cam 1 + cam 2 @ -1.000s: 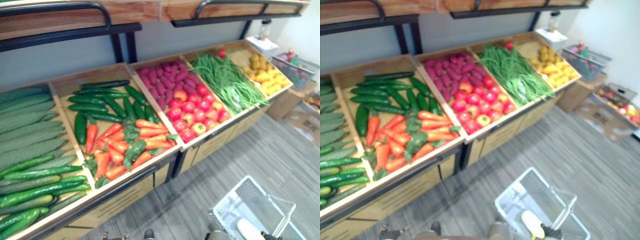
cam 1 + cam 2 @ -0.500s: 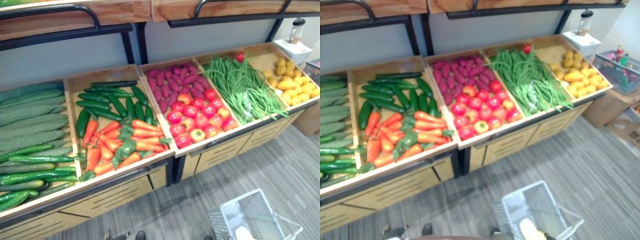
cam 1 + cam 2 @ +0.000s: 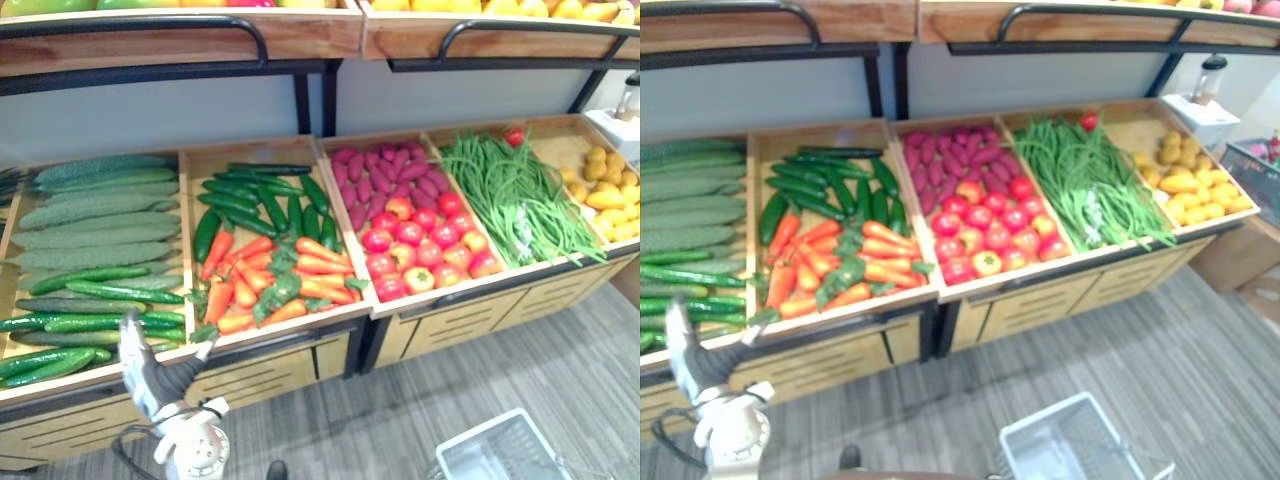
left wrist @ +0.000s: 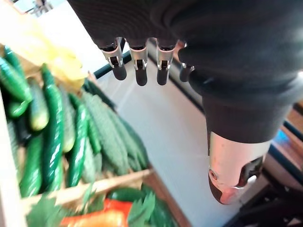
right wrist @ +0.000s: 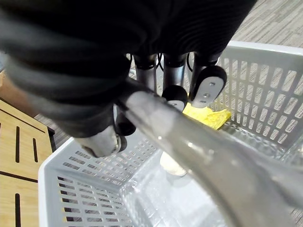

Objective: Pick vegetable in the basket

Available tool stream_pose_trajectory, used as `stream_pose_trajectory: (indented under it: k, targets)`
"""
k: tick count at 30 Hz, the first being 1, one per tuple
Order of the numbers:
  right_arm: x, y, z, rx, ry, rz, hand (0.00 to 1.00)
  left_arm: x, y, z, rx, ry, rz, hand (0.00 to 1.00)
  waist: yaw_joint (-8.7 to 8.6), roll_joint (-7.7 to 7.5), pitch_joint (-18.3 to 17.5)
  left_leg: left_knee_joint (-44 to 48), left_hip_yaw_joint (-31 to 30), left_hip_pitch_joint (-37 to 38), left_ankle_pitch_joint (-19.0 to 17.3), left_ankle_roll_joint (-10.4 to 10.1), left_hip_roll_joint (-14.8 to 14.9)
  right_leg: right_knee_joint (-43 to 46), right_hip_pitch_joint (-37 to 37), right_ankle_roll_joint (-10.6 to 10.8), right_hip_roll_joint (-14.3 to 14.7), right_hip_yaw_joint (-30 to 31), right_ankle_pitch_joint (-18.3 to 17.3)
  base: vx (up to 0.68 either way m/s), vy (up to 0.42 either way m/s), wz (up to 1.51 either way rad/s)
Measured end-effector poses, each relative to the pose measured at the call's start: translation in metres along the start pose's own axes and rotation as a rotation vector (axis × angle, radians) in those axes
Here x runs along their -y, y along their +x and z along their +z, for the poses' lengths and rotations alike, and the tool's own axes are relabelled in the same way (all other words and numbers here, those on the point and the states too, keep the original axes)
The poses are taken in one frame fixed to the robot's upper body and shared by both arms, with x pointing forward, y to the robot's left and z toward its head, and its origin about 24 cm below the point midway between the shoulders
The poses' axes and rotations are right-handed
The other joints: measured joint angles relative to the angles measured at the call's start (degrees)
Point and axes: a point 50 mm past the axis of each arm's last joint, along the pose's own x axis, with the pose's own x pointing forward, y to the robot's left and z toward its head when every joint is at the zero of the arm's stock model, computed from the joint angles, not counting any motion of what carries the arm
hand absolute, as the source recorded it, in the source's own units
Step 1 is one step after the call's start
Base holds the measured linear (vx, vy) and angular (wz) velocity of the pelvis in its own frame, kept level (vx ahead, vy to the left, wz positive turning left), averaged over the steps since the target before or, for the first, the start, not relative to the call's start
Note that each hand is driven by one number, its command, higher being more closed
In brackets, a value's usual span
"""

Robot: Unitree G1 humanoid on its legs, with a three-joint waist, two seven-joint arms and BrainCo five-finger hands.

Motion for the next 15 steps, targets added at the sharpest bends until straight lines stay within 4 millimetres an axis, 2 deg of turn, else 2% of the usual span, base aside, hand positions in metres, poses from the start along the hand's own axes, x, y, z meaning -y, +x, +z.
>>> stream_pose_trajectory:
  k: [4,9,15]
  targets:
    - [0.005,0.003,0.005,0.019,-0.016,-0.007,1.0,-0.006,0.012,-0.005,0.001,0.029,0.048,0.0,-0.1,0.23,-0.31,0.0,1.62,1.18,-0.18,-0.11,-0.09,-0.25,0.0,0.07,-0.08,1.67,0.08,0.06,0.007,-0.21]
    - [0.001,0.007,0.025,0.071,-0.017,0.022,1.0,0.013,0.029,-0.03,-0.111,0.069,-0.023,0.0,-0.7,0.49,-0.5,-0.02,5.35,1.71,-0.44,0.02,-0.07,-0.41,-2.19,-0.05,0.04,5.15,0.94,0.0,0.009,-0.32]
    - [-0.006,0.008,0.047,0.142,-0.044,0.048,1.0,0.01,0.053,-0.057,-0.24,0.12,-0.014,0.0,-1.22,-0.33,0.18,-0.01,9.39,1.58,-0.75,0.21,-0.42,-1.14,-5.6,0.01,0.1,9.62,2.82,-0.03,0.011,-0.41]
